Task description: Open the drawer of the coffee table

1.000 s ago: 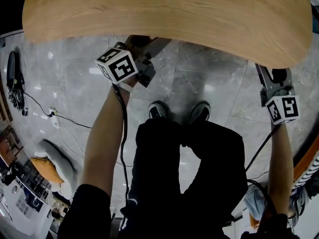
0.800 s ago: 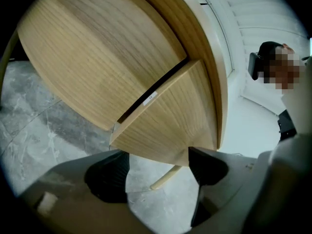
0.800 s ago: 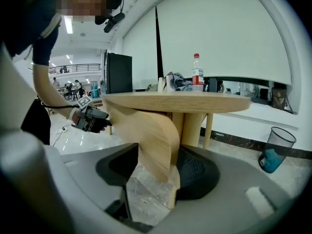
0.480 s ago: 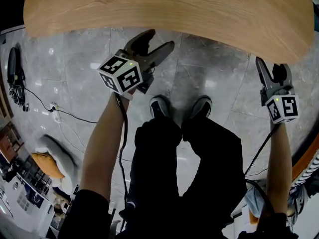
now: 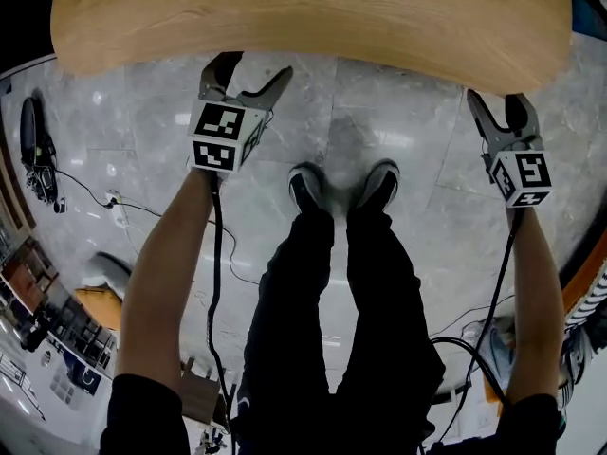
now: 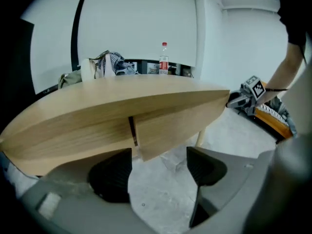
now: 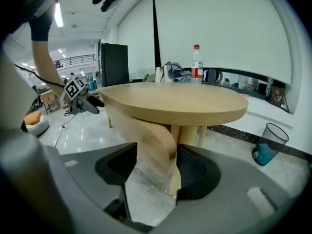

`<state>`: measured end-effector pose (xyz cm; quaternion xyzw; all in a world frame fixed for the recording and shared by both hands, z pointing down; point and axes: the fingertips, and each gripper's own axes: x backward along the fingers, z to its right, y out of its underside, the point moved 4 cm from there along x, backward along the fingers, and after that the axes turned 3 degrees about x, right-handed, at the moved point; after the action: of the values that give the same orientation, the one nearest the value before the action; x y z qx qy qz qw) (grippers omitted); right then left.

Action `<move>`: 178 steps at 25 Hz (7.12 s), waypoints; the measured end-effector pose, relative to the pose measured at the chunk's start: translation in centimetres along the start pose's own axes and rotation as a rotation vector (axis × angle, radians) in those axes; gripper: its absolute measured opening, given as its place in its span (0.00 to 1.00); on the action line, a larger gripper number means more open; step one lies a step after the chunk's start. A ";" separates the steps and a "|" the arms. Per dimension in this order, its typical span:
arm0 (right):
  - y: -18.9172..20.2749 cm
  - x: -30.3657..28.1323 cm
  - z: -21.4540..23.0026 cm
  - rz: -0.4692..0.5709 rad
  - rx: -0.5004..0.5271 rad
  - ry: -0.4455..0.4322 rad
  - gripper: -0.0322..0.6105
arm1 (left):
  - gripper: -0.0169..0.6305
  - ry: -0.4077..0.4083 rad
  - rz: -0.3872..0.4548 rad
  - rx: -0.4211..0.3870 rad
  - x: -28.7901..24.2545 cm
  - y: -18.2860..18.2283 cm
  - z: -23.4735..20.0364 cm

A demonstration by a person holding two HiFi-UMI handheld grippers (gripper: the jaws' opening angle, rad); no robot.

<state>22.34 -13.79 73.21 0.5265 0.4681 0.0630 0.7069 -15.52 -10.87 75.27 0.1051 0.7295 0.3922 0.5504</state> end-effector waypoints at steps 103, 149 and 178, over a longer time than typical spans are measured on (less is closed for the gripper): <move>3.8 8.9 -9.7 -0.163 -0.394 0.062 0.55 | 0.62 -0.007 -0.135 0.407 7.9 5.1 7.4; -53.1 27.4 -0.5 0.487 -0.151 0.213 0.13 | 0.17 -0.137 0.642 0.230 41.7 -50.6 -3.1; -59.2 43.1 -14.0 0.667 -0.083 0.132 0.07 | 0.18 -0.034 0.824 0.013 58.5 -48.7 16.1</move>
<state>12.16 -5.02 -0.08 0.6162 0.3118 0.3436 0.6364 -9.51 -1.95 -1.74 0.3982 0.6198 0.5734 0.3585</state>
